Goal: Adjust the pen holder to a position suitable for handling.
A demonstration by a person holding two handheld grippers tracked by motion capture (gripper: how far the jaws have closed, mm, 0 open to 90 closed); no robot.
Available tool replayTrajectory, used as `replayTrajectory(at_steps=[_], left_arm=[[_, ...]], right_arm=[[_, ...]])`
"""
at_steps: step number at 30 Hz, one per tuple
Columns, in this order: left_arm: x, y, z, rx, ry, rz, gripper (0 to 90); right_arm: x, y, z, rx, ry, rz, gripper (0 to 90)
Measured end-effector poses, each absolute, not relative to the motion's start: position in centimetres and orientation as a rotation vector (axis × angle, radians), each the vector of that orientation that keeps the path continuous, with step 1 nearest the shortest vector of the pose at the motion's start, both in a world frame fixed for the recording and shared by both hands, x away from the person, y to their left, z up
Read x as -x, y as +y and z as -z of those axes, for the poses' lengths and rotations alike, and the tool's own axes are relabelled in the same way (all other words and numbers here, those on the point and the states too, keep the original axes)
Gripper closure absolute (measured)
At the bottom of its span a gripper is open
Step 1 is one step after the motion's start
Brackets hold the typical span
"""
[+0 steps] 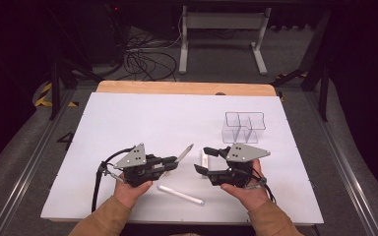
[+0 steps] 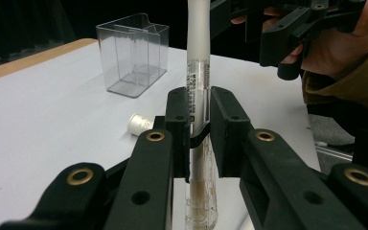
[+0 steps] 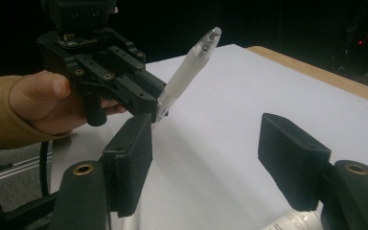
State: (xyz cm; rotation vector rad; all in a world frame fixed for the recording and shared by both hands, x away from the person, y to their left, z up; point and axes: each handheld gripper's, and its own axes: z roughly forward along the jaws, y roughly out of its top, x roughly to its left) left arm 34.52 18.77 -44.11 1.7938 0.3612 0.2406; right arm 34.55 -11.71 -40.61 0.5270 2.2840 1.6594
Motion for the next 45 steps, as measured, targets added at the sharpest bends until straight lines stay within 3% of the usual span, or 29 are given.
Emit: replayTrajectory(at_steps=[11,40,45], left_arm=[[-34.4,18.7,44.1,-1.804,0.356,-0.257,79.2],[-34.1,17.8,44.5,-1.865,0.323,-0.284,79.1],[-34.1,17.8,44.5,-1.866,0.321,-0.285,79.2]], right_arm=[[-34.9,-10.5,40.3,-0.512,2.295,-1.67,38.5],[-35.9,-8.3,40.9,-0.617,2.389,-1.758,63.8],[-36.1,-8.4,40.9,-0.642,2.397,-1.772,71.8]])
